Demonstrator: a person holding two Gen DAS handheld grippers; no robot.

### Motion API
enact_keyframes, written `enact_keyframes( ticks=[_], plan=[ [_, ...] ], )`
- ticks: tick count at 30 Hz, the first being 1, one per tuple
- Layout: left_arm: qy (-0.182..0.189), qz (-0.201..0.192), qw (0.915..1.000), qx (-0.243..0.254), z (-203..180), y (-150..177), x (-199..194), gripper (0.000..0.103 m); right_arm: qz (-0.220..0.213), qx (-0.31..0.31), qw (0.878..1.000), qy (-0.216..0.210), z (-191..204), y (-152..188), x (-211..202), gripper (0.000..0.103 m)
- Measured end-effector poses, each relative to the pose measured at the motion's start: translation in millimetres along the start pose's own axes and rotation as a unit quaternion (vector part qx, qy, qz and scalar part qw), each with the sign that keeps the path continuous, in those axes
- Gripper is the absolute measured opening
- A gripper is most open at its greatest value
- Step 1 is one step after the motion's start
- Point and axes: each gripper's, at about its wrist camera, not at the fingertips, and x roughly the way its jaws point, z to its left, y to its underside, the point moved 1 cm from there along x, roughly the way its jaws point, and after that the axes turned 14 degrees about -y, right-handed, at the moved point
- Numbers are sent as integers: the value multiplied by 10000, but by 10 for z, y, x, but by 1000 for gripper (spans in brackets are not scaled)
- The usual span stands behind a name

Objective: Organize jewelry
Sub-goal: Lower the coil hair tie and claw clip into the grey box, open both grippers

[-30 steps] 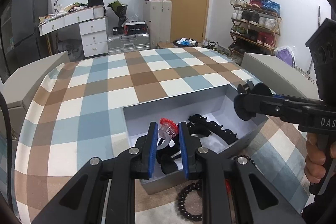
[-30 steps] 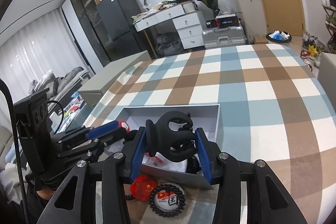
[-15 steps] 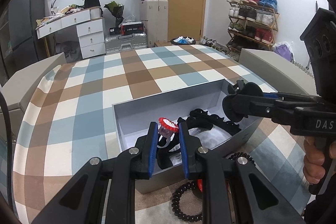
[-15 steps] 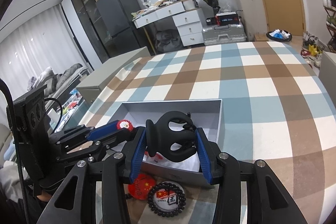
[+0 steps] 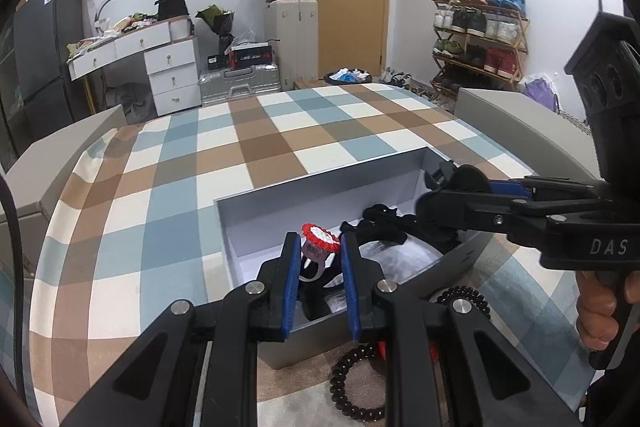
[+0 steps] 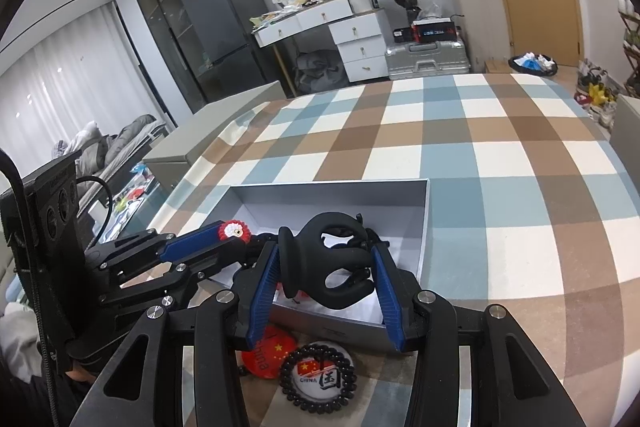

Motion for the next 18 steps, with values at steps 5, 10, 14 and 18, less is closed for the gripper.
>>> enact_keyframes(
  ticks=[5,10,14,18],
  plan=[
    [57,65,9999,-135,35,-1,19,15,-52,23,10000,-49,-1,-2,-24,47],
    [91,73,9997,-192,36,6,12,15,-146,62,9999,-43,-13,-20,-79,47],
    [99,77,9996,-249,58,-1,18,15,-155,75,9998,-39,-17,-26,-93,50],
    [97,44,9996,-268,66,-10,-1,15,-156,56,9999,-48,2,-29,-94,52]
  ],
)
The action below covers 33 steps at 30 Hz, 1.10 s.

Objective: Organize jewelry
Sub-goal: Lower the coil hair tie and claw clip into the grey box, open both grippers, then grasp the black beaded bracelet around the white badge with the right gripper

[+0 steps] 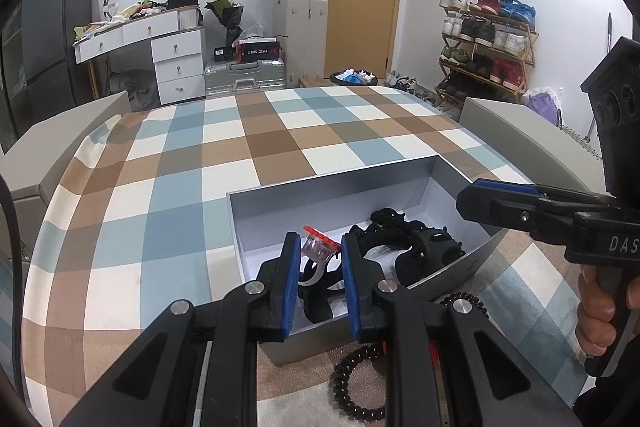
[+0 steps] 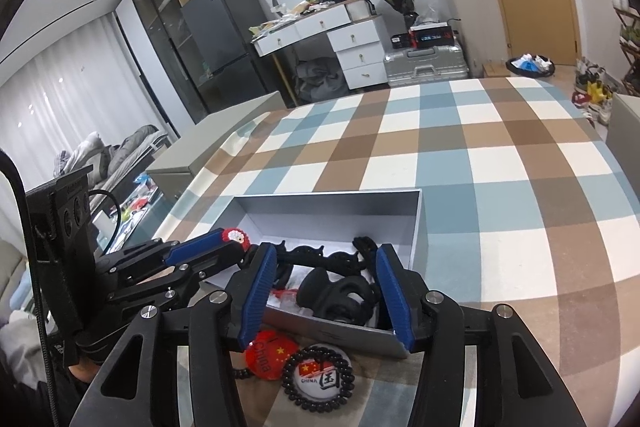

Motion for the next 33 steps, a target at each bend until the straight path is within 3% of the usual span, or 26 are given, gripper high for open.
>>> enact_keyframes(
  ticks=[5,6,10,16,20,27,33],
  plan=[
    [61,2,10000,-17,20,-26,-39,17,4,-44,10000,33,25,-5,-6,54],
    [60,-11,10000,-33,32,-36,-54,22,-4,-49,10000,38,30,-5,-14,55],
    [-34,-139,9998,-153,100,-59,-143,66,-6,-90,9999,141,51,5,-59,60],
    [-115,-224,9992,-315,215,60,-327,86,-5,-289,9990,331,131,65,-213,90],
    [-80,-258,9989,-387,257,212,-422,87,100,-399,9969,670,161,187,-261,103],
    [-62,-120,9997,-225,160,281,-406,87,440,-427,9945,851,131,444,-215,103],
    [-237,-77,9991,346,24,427,-346,87,744,-416,9927,851,100,570,-111,103]
  ],
)
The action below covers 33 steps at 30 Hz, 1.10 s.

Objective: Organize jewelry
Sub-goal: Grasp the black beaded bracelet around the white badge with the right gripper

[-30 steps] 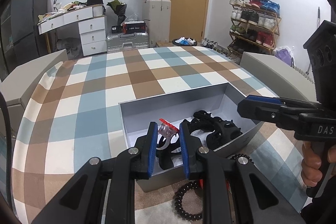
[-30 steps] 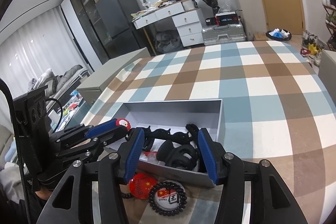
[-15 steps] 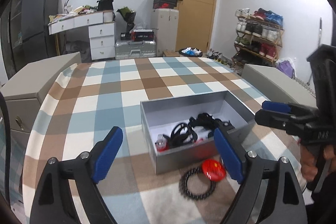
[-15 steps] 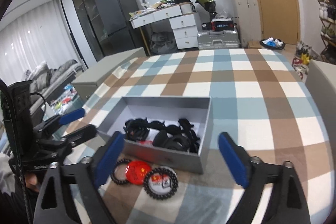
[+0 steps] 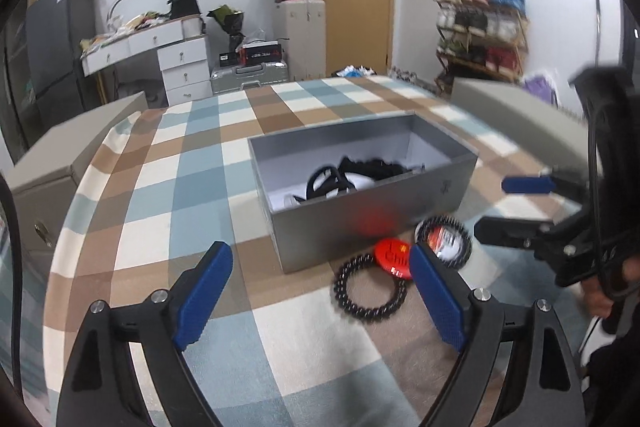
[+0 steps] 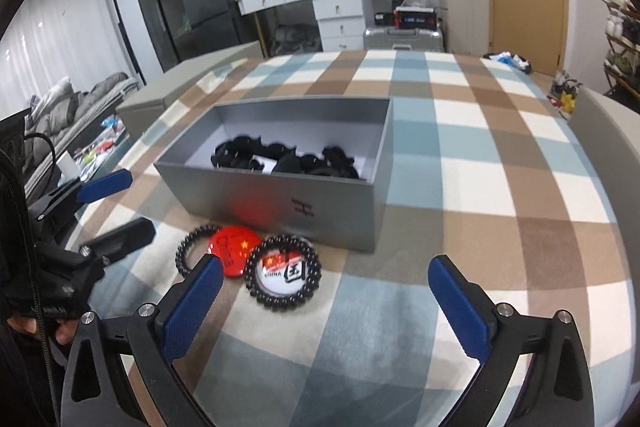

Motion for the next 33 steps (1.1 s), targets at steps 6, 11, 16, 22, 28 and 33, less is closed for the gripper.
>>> enact_keyframes(
  ticks=[6,11,16,22,28,33],
  plan=[
    [-72,342,9994,42,12,61,123,87,309,-227,9992,79,99,70,140,102],
    [33,477,9988,-68,25,81,123,87,528,-338,9979,174,138,105,241,99],
    [55,514,9986,-133,30,95,126,87,680,-378,9967,215,152,116,323,90],
    [39,557,9982,-204,52,93,147,87,725,-519,9958,221,203,110,353,87],
    [31,593,9978,-282,70,95,160,87,703,-667,9950,230,243,103,374,75],
    [96,621,9975,-338,83,91,165,87,616,-782,9948,200,276,105,369,51]
  ],
)
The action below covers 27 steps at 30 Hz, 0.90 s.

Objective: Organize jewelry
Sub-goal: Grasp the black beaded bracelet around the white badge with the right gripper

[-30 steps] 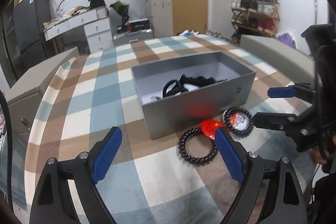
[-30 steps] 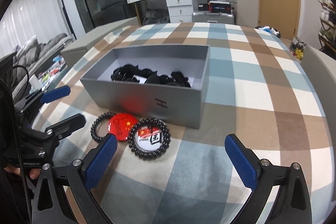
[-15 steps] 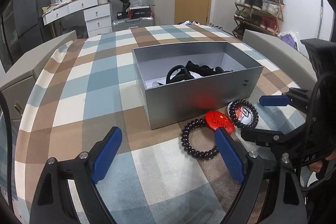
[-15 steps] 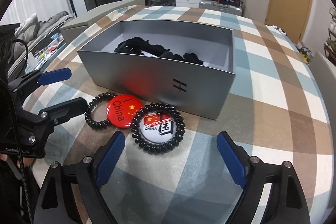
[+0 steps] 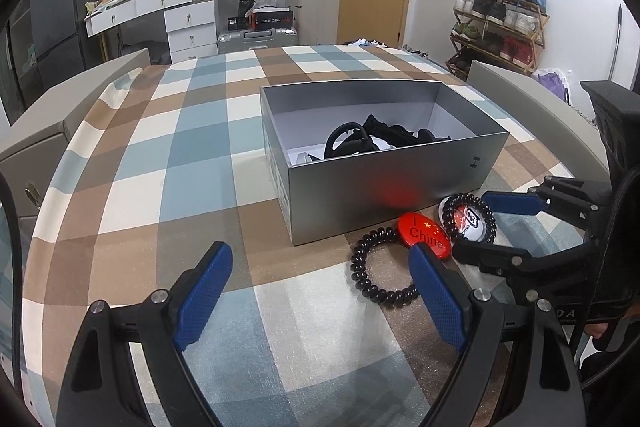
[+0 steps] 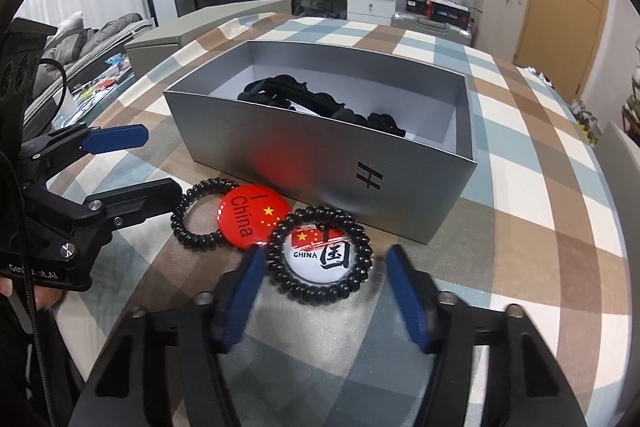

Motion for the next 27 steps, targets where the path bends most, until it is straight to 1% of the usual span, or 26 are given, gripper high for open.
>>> enact_keyframes(
  ticks=[2,4,6,11,16,18,22,27],
  plan=[
    [5,-6,10000,35,-8,-5,4,87,-9,-19,10000,-7,13,-2,4,50],
    [15,-25,10000,82,-25,0,-5,87,-28,-27,10000,-42,11,-3,1,45],
    [11,-41,9999,121,-37,4,-12,87,-31,-37,10000,-47,15,1,-4,43],
    [-4,-86,9997,235,-69,10,-25,87,-90,-1,9999,-98,12,23,-43,43],
    [34,-43,9996,284,-82,8,-24,87,-220,51,9996,-179,6,48,-139,43],
    [97,11,9994,325,-102,4,-26,87,-273,61,9994,-215,12,52,-176,42],
    [236,299,9979,520,-194,33,22,87,-381,67,9989,-267,24,66,-244,42],
    [265,502,9950,817,-318,32,72,87,-476,101,9982,-337,17,83,-323,42]
  ],
)
